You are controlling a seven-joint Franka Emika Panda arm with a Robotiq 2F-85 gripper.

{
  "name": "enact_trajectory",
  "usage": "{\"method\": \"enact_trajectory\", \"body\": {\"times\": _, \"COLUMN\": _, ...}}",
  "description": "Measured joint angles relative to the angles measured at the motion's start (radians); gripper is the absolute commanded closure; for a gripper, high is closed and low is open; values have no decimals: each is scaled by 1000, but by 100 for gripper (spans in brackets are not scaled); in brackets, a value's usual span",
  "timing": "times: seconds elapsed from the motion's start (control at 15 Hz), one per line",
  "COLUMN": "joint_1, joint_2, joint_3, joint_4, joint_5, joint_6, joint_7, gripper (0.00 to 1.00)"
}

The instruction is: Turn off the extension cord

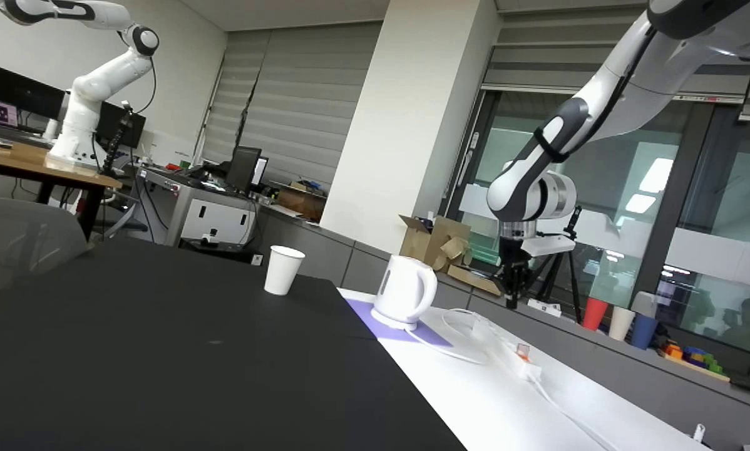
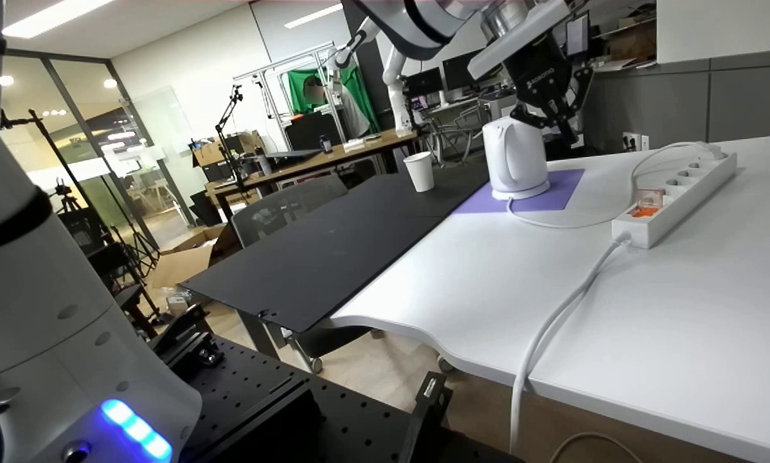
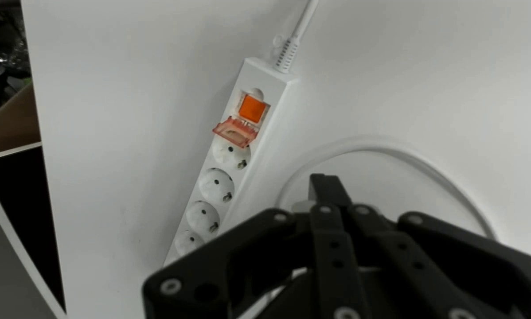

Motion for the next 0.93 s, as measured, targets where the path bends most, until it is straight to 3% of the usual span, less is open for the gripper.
{"method": "enact_trajectory", "body": {"times": 0.13, "joint_1": -36, "joint_2": -29, "joint_3": 39, "joint_4": 0, "joint_5": 42, "joint_6": -53, "joint_7": -39, "gripper": 100}}
{"method": "enact_trajectory", "body": {"times": 0.2, "joint_1": -49, "joint_2": -39, "joint_3": 51, "joint_4": 1, "joint_5": 55, "joint_6": -71, "joint_7": -50, "gripper": 74}}
{"method": "enact_trajectory", "body": {"times": 0.27, "joint_1": -58, "joint_2": -48, "joint_3": 59, "joint_4": 1, "joint_5": 65, "joint_6": -85, "joint_7": -57, "gripper": 73}}
{"method": "enact_trajectory", "body": {"times": 0.47, "joint_1": -72, "joint_2": -62, "joint_3": 66, "joint_4": 1, "joint_5": 74, "joint_6": -97, "joint_7": -57, "gripper": 55}}
{"method": "enact_trajectory", "body": {"times": 0.53, "joint_1": -73, "joint_2": -63, "joint_3": 65, "joint_4": 1, "joint_5": 73, "joint_6": -100, "joint_7": -57, "gripper": 72}}
{"method": "enact_trajectory", "body": {"times": 0.67, "joint_1": -74, "joint_2": -63, "joint_3": 64, "joint_4": 0, "joint_5": 69, "joint_6": -104, "joint_7": -56, "gripper": 57}}
{"method": "enact_trajectory", "body": {"times": 0.93, "joint_1": -74, "joint_2": -63, "joint_3": 64, "joint_4": 0, "joint_5": 66, "joint_6": -105, "joint_7": -56, "gripper": 55}}
